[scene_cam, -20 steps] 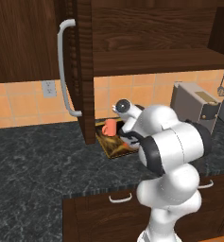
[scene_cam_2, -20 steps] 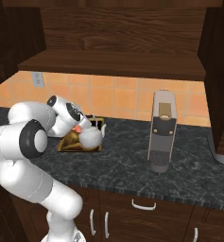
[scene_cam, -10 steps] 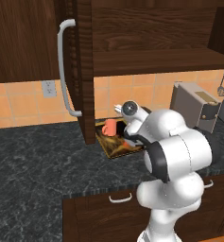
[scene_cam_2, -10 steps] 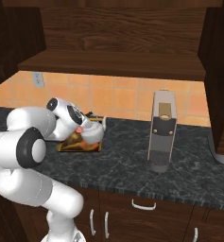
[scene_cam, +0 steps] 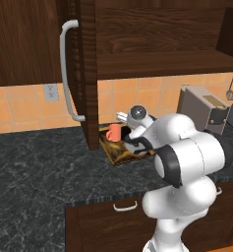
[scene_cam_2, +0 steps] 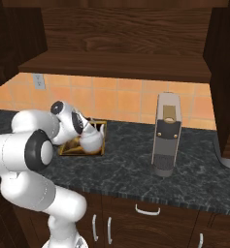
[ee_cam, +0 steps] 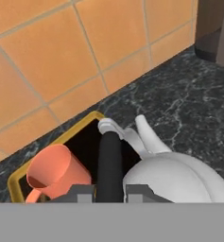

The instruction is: Pick the kettle from the counter and place it on the tray. Then pick the mug from the cabinet and place it on the tray. Then close the cabinet doors.

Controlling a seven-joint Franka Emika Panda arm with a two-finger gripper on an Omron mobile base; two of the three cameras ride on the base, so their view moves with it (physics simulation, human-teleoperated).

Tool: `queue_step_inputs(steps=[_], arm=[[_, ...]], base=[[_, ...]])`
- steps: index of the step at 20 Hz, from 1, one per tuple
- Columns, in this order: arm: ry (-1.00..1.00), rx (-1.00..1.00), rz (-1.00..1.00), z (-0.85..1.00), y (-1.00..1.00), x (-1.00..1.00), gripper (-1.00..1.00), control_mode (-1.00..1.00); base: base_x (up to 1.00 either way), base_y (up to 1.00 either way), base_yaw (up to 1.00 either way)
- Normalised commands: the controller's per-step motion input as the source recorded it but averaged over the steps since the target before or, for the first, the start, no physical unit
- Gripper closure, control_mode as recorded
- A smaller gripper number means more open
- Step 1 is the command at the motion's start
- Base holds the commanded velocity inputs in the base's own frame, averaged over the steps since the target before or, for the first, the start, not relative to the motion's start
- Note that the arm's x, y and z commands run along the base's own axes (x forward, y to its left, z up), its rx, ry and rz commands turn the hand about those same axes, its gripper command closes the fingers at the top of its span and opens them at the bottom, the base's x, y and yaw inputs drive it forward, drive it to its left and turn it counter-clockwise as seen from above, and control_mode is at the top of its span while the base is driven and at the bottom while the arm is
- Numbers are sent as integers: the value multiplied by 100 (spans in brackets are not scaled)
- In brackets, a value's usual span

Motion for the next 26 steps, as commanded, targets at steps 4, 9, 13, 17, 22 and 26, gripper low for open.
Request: queue_step_inputs(steps=[4, 9, 13, 17, 22, 26], arm=[[2, 1, 10, 1, 13, 0, 100, -100], [0, 0, 6, 13, 2, 0, 100, -100], [0, 3, 6, -12, 3, 0, 100, -100], [0, 5, 6, -36, 0, 0, 100, -100], [-7, 1, 2, -35, 0, -7, -100, -100], [-12, 0, 0, -24, -8, -25, -100, -100]], base=[[0, 0, 0], [0, 0, 0], [0, 0, 0], [0, 0, 0], [0, 0, 0], [0, 0, 0]])
